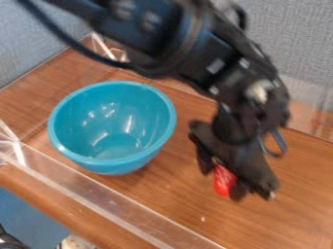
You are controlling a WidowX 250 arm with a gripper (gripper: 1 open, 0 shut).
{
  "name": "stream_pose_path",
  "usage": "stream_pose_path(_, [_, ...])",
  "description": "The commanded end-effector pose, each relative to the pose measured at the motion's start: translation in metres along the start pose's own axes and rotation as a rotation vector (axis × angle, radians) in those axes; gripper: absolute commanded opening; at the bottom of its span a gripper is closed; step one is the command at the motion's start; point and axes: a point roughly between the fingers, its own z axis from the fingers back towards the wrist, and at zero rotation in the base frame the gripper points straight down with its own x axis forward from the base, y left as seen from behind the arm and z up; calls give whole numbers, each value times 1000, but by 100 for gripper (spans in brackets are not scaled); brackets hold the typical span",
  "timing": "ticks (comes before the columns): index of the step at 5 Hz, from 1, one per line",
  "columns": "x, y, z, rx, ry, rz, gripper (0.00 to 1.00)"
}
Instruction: Put the strawberry in the blue bowl
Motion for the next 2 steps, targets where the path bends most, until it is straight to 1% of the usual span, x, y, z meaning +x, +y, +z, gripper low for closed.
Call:
stream_pose_path(1, [-5, 12, 19, 22, -27, 40, 0])
stream_pose_path(2, [-6, 24, 26, 63, -22, 108, 0])
